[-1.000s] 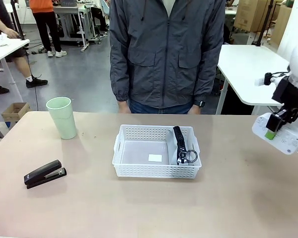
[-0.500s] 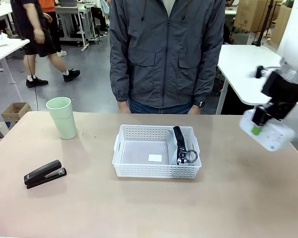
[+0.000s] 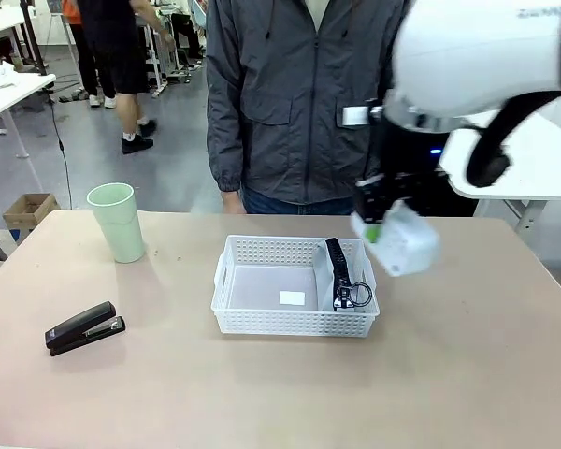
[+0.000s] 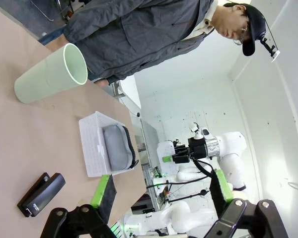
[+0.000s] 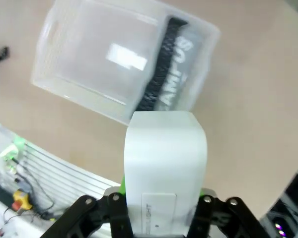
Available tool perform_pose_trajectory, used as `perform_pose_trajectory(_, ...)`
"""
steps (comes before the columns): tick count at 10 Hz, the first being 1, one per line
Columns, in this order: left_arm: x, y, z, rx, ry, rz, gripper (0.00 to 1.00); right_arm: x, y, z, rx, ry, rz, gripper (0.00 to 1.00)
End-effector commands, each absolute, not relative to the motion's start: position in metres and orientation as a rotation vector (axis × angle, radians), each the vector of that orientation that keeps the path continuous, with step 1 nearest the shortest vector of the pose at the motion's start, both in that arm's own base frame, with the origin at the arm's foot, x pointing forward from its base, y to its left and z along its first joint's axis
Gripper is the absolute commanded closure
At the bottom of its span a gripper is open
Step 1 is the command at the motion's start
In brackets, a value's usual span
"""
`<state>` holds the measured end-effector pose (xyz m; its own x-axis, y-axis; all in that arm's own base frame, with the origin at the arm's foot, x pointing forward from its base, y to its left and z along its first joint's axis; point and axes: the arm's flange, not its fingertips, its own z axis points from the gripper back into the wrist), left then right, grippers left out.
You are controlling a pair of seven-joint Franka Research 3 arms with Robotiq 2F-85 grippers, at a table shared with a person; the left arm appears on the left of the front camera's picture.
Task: Efficiently arrange items inside the basket to fit them all.
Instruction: Pick up the Digital clock and place it inside the Organizing basket.
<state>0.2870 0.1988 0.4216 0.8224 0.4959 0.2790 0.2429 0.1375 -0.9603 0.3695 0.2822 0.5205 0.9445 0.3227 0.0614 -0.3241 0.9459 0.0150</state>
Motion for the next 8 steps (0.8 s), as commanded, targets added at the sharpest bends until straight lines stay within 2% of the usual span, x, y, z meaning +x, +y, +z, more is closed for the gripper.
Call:
perform_pose_trajectory(1,0.286,0.199,0.423,-1.455,-0.646,0.181,0.0,0.394,0.347,0.51,-0.033,-0.08,0.375,0.5)
perform_pose_trajectory(3,0.286,0.199,0.423,-1.455,-0.646,0.181,0.0,0.411,0.401,0.49,-0.066,-0.084,0.529,0.5)
perform_pose_trajectory(5,0.286,0.199,0.423,-1.455,-0.646,0.181,0.0,0.44,0.432,0.462,-0.096,-0.042,0.594,0.5)
perform_pose_trajectory(6,0.286,0.199,0.423,-1.455,-0.646,0.181,0.0,0.454,0.438,0.448,-0.092,-0.075,0.643,0.5)
perform_pose_trajectory(7,0.286,0.199,0.423,-1.455,-0.646,0.181,0.0,0.465,0.441,0.433,-0.038,-0.118,0.709,0.5)
perform_pose_trajectory(8,0.286,0.199,0.423,-1.455,-0.646,0.181,0.0,0.471,0.44,0.418,0.006,-0.093,0.759,0.5)
